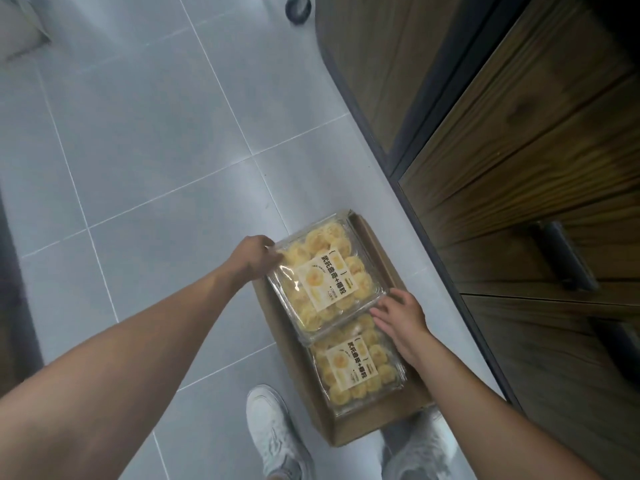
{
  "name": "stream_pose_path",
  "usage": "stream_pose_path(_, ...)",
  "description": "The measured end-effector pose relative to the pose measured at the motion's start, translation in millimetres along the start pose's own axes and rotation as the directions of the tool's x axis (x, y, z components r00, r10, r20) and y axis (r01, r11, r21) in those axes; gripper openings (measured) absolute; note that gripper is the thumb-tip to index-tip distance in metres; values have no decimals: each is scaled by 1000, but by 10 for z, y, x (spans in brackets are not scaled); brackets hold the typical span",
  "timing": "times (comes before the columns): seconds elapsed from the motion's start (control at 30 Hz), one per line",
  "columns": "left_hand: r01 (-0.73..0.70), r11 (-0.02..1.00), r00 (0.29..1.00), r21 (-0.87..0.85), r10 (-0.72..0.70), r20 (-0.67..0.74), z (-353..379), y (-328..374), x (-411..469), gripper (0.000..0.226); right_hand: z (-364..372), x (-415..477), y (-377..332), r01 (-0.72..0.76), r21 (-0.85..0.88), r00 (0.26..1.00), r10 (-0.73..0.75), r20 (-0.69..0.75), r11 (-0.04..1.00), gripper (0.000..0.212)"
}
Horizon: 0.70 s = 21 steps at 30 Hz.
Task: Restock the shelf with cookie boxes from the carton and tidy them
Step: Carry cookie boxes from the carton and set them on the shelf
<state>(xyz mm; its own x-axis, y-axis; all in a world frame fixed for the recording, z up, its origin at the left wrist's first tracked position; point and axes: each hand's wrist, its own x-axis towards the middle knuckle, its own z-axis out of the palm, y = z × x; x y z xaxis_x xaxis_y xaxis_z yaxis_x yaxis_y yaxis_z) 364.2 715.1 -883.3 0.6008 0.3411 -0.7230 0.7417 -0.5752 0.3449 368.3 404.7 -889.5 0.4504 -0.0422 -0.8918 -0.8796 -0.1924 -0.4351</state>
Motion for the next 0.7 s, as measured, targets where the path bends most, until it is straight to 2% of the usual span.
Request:
stream_pose_path(0.1,12,1000,1000,-17,-11,25,15,27,-75,39,-3,-46,-86,-51,87,998,48,26,995,50)
stream_pose_path(0.2,55,997,995,-59,-50,92,57,9,-144,51,-17,-39,-157,-54,76,998,52,29,996,47)
stream_pose_path(0.33,84,979,983,-184,-51,176,100,-162,-221,74,-81,4,-213,-12,129,1000,11,9,992,30)
stream_pose_path(0.43,94,948,954,-304,2,301,132,-225,-379,55,-132,-16,-292,25,189,999,-31,32,982,29)
stream_pose_path(0.5,104,889,931,-445,70,358,175,-250,-528,47,-149,-59,-357,72,154,995,-81,56,985,30)
stream_pose_path(0.6,173,739,905,-651,141,401,258,-240,-806,49,-152,-121,-460,128,103,988,-136,76,986,30)
stream_pose_path(0.7,197,658,917,-727,138,373,337,-272,-988,49,-136,-168,-537,158,78,980,-165,107,984,33)
